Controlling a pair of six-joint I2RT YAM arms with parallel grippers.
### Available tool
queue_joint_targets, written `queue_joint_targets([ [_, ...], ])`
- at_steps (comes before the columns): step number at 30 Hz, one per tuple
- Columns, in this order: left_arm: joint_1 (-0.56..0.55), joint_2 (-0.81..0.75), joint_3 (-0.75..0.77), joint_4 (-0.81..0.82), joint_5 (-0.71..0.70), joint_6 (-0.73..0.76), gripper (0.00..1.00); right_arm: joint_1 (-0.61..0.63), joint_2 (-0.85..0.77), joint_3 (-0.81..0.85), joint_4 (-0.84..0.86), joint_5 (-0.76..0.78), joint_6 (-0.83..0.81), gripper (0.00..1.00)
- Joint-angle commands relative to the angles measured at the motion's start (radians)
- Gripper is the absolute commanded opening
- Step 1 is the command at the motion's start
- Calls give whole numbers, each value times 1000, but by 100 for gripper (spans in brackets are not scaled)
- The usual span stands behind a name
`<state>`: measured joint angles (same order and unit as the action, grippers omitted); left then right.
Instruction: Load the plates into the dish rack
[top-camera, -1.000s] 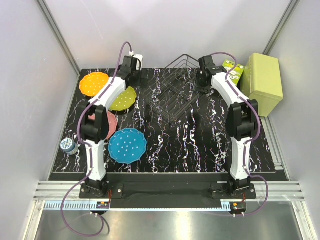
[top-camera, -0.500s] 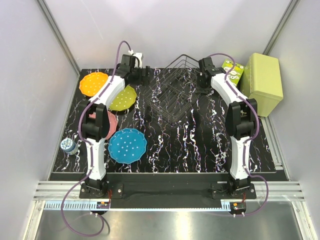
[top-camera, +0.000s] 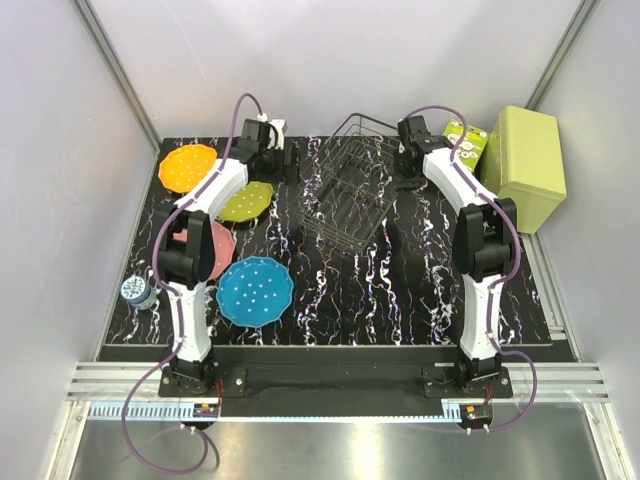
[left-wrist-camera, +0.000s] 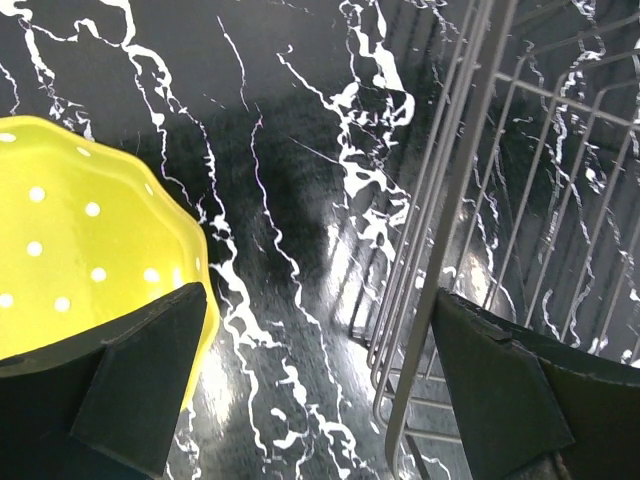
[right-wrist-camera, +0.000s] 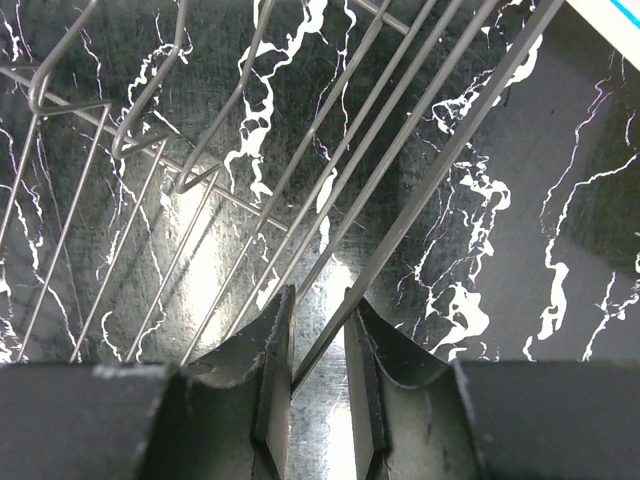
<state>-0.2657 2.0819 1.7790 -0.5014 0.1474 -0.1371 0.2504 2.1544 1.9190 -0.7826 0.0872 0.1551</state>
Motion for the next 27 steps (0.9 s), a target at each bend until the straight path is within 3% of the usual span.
queue_joint_targets([
  [1,2,-111,-6,49,11,-9,99,10,-16,24,-11,12,-120,0],
  [19,-21,-177,-69,47,63,-10,99,-43,159,297,32,126,-126,0],
  [27,-24,-177,-84,46,69,-9,99,-91,269,529,16,115,-215,0],
])
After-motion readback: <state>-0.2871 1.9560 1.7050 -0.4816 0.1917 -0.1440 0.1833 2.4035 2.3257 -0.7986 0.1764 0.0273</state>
